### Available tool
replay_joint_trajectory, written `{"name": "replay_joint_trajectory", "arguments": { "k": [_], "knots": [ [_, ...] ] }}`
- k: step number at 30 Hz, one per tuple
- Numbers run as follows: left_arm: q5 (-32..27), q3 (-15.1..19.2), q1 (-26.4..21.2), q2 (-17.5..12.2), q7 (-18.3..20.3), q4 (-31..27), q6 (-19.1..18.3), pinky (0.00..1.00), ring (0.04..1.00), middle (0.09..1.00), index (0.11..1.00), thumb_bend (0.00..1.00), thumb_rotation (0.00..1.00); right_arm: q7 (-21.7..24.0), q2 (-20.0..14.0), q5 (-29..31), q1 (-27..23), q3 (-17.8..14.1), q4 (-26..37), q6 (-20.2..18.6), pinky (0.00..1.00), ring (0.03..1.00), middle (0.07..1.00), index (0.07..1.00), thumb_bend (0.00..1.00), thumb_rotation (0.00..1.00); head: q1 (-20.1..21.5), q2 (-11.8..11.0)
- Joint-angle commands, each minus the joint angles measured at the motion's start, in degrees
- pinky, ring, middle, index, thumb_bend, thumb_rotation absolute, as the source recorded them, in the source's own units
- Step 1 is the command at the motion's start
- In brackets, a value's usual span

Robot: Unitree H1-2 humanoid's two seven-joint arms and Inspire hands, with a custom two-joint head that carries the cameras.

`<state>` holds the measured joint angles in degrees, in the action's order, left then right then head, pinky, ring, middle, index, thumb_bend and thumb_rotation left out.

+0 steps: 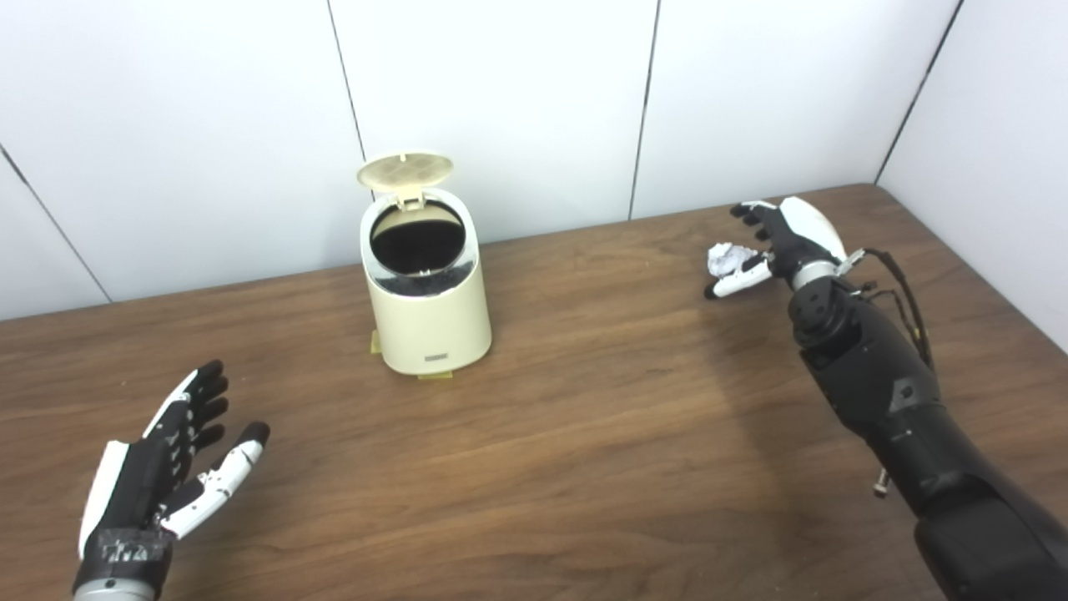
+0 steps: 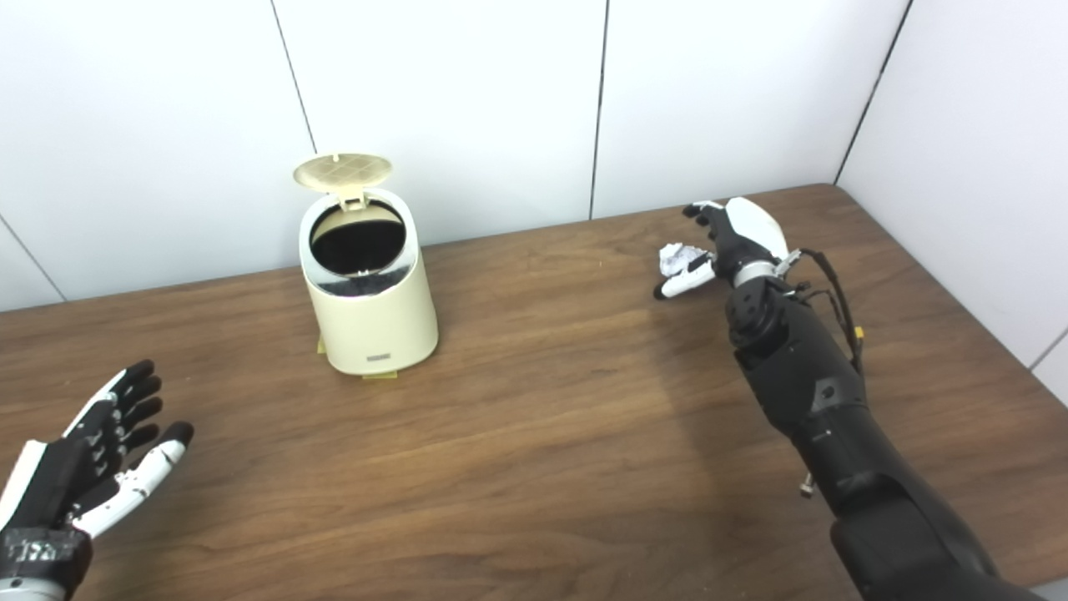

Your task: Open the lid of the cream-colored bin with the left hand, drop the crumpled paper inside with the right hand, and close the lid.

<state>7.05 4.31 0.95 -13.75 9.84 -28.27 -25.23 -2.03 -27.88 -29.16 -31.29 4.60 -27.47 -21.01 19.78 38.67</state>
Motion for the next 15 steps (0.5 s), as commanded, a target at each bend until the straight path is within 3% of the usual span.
{"name": "replay_joint_trajectory", "arguments": {
  "k": [1, 5, 11, 13, 15],
  "knots": [
    [-0.9, 0.2, -2.2, -0.6, -0.1, -2.2, 0.6, 0.90, 0.915, 0.922, 0.970, 0.45, 0.18, -1.1, -1.5, 0.5, -3.1, -0.6, 0.6, 1.9, 0.68, 0.772, 0.795, 0.772, 0.93, 0.10, 0.1, 0.2],
    [-0.5, -0.3, -2.6, -0.6, -0.2, -2.9, -0.1, 0.89, 0.907, 0.917, 0.972, 0.45, 0.16, -0.1, -2.2, -0.2, -2.9, 0.2, 1.6, 0.2, 0.64, 0.710, 0.753, 0.719, 0.90, 0.09, 0.1, 0.4],
    [0.0, -0.6, -2.8, -0.3, -0.7, -3.3, -0.5, 0.91, 0.920, 0.924, 0.978, 0.43, 0.12, 2.1, -3.2, 0.3, -2.1, 0.4, 3.8, -1.4, 0.62, 0.607, 0.611, 0.646, 0.84, 0.04, -0.3, 0.7],
    [0.3, -0.8, -2.8, -0.2, -0.8, -3.4, -0.4, 0.91, 0.925, 0.922, 0.977, 0.43, 0.12, 3.5, -3.4, 1.3, -1.8, -0.1, 4.4, -1.8, 0.52, 0.531, 0.483, 0.552, 0.59, 0.01, -0.5, 0.8],
    [0.3, -0.8, -2.9, 0.0, -0.9, -3.6, -0.6, 0.91, 0.928, 0.921, 0.976, 0.42, 0.14, 3.8, -3.2, 2.5, -1.4, -0.9, 4.4, -1.5, 0.41, 0.419, 0.482, 0.547, 0.53, 0.00, -0.8, 1.0]
  ]
}}
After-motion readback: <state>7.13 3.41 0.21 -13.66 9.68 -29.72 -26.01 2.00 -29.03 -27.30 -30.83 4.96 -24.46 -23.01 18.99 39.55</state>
